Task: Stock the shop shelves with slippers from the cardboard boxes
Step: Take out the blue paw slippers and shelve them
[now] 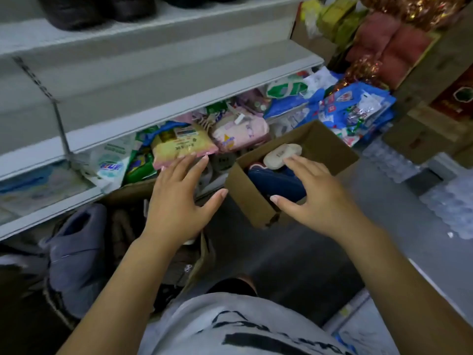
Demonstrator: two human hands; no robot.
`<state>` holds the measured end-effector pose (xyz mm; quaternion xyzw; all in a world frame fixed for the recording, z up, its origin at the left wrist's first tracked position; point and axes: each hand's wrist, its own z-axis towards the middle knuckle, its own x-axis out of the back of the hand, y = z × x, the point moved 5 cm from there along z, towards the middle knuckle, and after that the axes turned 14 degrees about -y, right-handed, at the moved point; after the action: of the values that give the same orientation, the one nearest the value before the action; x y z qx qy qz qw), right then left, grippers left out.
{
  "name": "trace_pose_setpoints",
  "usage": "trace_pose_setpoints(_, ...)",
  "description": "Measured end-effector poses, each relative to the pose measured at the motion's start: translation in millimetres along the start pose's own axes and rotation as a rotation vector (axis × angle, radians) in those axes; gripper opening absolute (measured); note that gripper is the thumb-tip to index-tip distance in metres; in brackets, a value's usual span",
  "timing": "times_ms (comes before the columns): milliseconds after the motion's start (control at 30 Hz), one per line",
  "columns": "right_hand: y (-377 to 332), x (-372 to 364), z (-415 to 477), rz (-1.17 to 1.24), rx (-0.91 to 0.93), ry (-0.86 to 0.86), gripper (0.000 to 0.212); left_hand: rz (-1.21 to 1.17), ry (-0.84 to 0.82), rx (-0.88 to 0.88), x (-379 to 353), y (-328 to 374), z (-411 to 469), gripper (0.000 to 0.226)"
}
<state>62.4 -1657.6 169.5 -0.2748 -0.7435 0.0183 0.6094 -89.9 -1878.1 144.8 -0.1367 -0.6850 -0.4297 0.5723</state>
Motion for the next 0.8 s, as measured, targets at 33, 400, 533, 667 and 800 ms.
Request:
trace_pose_setpoints(33,14,3,1,0.017,-0.016,-0.002,0.086,0.001,-0.022,-0.001,-7,8,9,0.078)
trace_pose_setpoints(400,156,47,74,0.178,-0.192,-0.068,0.086,0.041,-0.225,0.002,-62,46,157,0.078)
trace_pose_setpoints(533,198,62,113,0.268,-0.252,-0.079,0.086,0.022,-0.282,-0.019,-78,63,221,0.074)
trace_pose_setpoints(667,235,61,150,0.306,-0.293,-0.11,0.084,0.074,-0.311,-0.08,-107,69,271,0.072)
trace_pose_setpoints(800,271,45,183,0.341,-0.335,-0.2,0.082,0.132,-0.408,-0.077,-152,63,300,0.073)
